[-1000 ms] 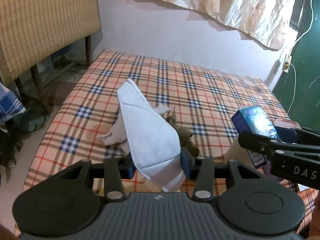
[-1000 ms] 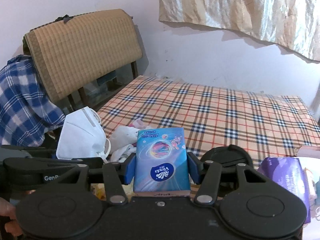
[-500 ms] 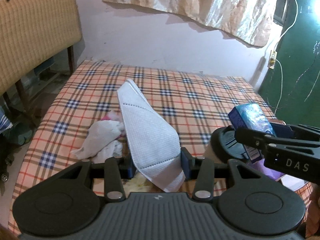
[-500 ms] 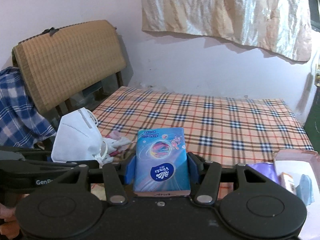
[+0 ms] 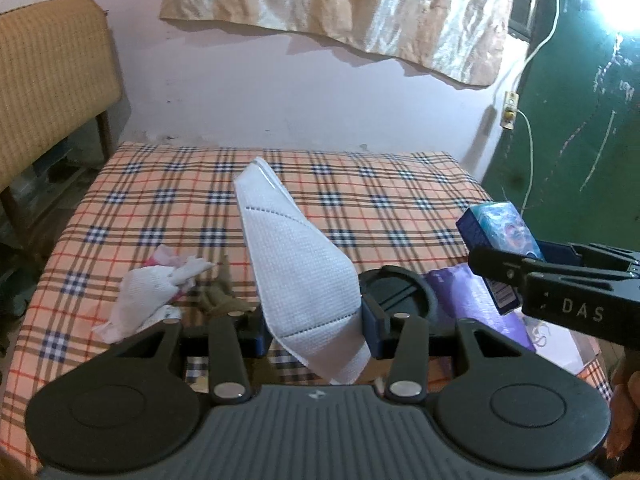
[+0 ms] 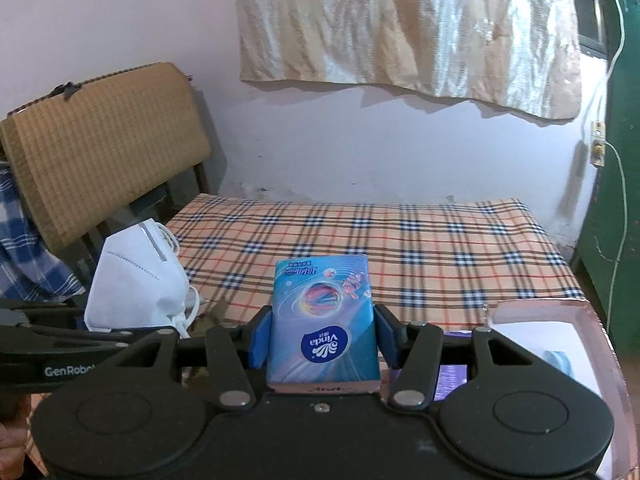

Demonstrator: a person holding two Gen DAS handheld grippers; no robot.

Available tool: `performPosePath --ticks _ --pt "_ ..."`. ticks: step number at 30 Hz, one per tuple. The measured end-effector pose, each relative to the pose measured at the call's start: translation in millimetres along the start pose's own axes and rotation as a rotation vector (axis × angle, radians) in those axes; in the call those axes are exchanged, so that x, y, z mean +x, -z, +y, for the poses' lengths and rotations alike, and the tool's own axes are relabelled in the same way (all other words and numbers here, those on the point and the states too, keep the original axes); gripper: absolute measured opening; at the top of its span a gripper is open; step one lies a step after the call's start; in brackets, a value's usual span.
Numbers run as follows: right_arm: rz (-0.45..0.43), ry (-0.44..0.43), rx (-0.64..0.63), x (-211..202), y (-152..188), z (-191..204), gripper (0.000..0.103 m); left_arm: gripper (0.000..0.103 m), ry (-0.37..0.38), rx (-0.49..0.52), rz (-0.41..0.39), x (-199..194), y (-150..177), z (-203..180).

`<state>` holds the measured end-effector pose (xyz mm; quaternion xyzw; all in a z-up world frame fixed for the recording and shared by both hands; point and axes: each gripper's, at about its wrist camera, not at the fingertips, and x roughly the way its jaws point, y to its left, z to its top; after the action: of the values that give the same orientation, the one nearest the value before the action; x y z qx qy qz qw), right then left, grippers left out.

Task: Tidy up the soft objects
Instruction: 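Carry the white respirator mask and Vinda tissue pack with both grippers to the white box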

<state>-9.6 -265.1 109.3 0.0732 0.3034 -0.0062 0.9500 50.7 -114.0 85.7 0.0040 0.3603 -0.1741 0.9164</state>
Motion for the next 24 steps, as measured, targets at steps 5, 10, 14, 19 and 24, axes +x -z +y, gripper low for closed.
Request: performPosePath --ticks 5,10,14,19,24 --pt "-0.003 0.036 0.015 -6 1 -23 0.065 0.045 0.026 0.019 -0.002 3 -2 -14" --pt "-0.006 0.067 0.039 -12 2 -43 0.065 0.045 0.045 0.033 -0.001 8 -4 -27" --pt "-0.006 0.084 0.053 -16 5 -56 0.065 0.045 0.06 0.047 0.004 11 -4 -39" --pt "-0.006 0.108 0.065 -20 8 -70 0.065 0.045 0.077 0.058 0.008 14 -3 -49" --pt "0.0 0.131 0.081 -21 11 -86 0.065 0.045 0.094 0.062 0.015 18 -4 -57"
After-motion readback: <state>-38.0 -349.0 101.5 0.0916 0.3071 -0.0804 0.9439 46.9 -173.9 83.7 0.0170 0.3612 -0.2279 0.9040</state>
